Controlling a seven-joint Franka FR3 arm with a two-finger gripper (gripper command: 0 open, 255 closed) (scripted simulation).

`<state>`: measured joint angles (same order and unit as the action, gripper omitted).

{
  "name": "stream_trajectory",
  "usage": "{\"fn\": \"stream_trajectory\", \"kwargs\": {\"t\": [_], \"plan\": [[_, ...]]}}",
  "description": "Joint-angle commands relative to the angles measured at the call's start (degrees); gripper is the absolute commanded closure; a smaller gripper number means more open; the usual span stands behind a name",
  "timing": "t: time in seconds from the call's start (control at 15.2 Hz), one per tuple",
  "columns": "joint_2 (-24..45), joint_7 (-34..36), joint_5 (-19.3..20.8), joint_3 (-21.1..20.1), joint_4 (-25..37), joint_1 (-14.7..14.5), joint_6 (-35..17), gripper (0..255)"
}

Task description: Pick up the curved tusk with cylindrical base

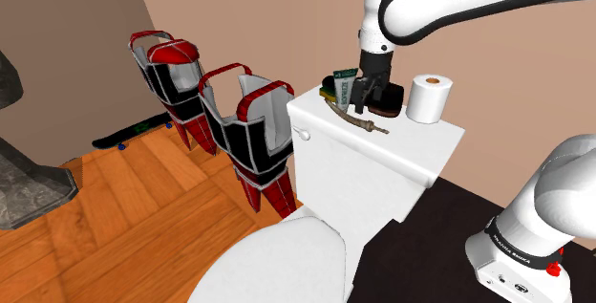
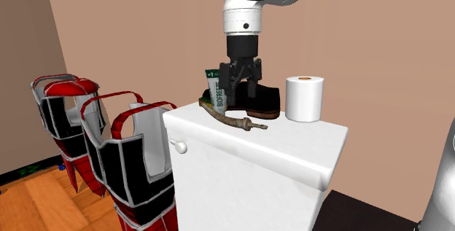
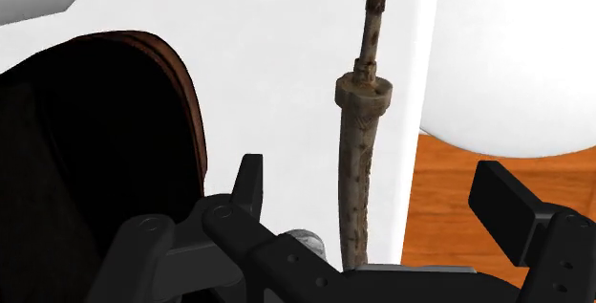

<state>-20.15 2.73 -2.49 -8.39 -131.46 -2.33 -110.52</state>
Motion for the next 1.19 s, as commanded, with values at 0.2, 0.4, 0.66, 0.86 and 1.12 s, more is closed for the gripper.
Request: {"fn": "stream_trajectory", "kwargs": {"t": [0.2, 0.4, 0.66, 0.86, 1.12], "plan": [[6.8, -0.5, 1.2, -0.8, 2.3, -0.2, -4.9, 0], [7.5, -0.4, 1.2, -0.9, 0.7, -0.2, -7.3, 0], [8.5, -0.2, 1.4, -1.0, -1.1, -0.2, -10.1, 0], [8.6, -0.2, 1.4, -1.0, -1.0, -0.1, -10.1, 255], [8.6, -0.2, 1.4, -1.0, -0.9, -0.1, -10.0, 255]]}}
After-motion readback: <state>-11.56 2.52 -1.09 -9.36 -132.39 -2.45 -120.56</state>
